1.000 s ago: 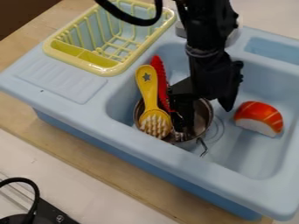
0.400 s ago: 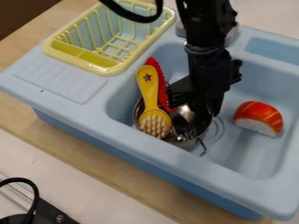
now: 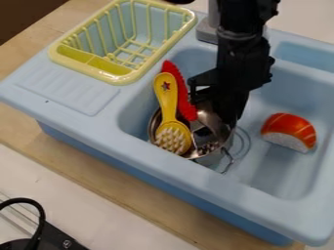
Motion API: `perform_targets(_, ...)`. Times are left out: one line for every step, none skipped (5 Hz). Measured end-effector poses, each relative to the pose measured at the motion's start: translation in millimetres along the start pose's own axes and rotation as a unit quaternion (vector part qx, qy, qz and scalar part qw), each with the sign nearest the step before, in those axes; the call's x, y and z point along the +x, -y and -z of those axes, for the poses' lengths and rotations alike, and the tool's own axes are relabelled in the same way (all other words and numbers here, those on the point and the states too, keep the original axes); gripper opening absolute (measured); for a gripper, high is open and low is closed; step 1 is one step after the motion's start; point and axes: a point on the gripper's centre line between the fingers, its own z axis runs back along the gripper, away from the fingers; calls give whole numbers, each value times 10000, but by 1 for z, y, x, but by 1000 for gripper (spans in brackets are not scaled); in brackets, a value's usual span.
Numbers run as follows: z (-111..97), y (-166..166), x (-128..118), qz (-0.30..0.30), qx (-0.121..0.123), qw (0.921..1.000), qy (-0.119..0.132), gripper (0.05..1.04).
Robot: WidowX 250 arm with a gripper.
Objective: Put the pot to the lower left side of the sink
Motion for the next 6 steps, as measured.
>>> perform_targets(-3, -2, -1, 61, -144, 9999, 19, 55)
perform_targets(-12, -6, -1, 22, -211, 9998, -39, 55)
perform_targets(-12, -7, 2, 41, -327, 9994, -77, 55)
perform_targets(-18, -10, 7, 74, -550, 9983, -179, 55)
perform_targets(-28, -13, 11, 94, -661, 9977, -150, 55)
perform_targets(-34, -14, 10, 56, -905, 9959, -61, 55)
